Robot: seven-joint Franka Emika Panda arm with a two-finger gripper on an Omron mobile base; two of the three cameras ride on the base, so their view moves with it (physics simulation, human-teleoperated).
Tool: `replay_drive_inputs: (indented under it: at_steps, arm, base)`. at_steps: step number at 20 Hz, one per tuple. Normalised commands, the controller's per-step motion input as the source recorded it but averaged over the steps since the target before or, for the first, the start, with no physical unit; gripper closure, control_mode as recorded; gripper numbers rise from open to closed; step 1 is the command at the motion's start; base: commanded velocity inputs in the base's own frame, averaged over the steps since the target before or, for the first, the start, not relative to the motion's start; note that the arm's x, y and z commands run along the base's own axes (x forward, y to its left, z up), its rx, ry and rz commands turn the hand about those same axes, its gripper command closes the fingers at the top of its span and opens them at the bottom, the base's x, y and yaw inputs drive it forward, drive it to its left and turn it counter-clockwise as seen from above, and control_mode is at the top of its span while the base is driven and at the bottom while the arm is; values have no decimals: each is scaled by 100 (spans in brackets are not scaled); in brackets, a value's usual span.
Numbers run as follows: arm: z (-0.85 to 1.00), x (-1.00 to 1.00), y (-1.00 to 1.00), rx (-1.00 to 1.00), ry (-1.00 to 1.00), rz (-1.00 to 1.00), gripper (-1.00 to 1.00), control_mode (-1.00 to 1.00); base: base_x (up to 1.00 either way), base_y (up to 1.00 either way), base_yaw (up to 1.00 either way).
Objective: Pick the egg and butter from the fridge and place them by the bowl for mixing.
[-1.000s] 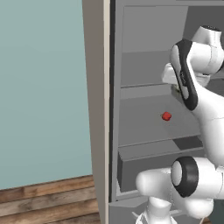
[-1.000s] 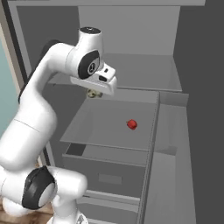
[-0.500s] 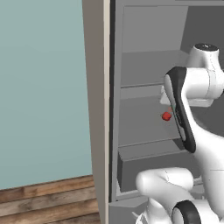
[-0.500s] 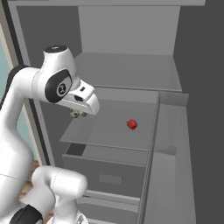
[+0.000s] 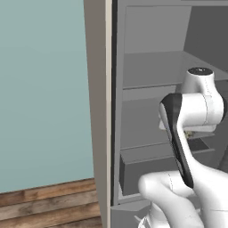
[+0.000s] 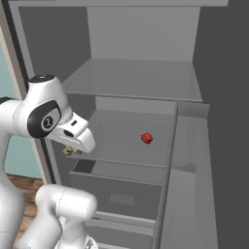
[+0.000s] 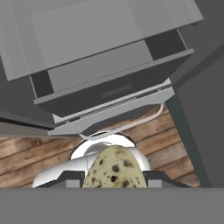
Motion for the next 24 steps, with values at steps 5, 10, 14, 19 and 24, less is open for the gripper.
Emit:
replay_drive_inputs:
  at_steps: [5,10,14,19,24]
  arm:
    - [-1,0,0,0,1,0,100,-100]
    - [0,-1,0,0,0,0,100,100]
    - [0,0,0,0,0,0,100,100]
    - [0,0,0,0,0,0,100,100]
    - [0,0,0,0,0,0,100,100]
  base:
    - [0,0,0]
    - [-12,0,3]
    - [-60,5,18]
    - [-60,9,48]
    - [-27,28,83]
